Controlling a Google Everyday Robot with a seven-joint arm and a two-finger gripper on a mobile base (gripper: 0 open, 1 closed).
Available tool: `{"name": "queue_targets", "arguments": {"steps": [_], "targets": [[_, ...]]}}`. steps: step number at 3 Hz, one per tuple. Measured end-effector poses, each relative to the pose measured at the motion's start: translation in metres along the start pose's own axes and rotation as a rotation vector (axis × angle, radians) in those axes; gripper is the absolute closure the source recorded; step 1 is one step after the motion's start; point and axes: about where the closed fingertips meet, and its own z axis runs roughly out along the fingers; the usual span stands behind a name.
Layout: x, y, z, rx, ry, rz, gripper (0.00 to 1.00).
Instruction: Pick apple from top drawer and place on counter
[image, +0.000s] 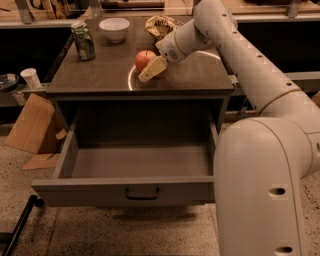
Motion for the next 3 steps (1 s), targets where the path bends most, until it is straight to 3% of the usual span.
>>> {"name": "queue_targets", "arguments": {"steps": [1,2,3], "targets": [[-0.002,0.001,-0.018,-0.002,-0.049,-0.011,0.00],[-0.001,0.009,-0.056,0.005,-0.111,-0.039,0.00],[-0.005,0.032,-0.102,0.012,-0.154,-0.108,0.00]]}}
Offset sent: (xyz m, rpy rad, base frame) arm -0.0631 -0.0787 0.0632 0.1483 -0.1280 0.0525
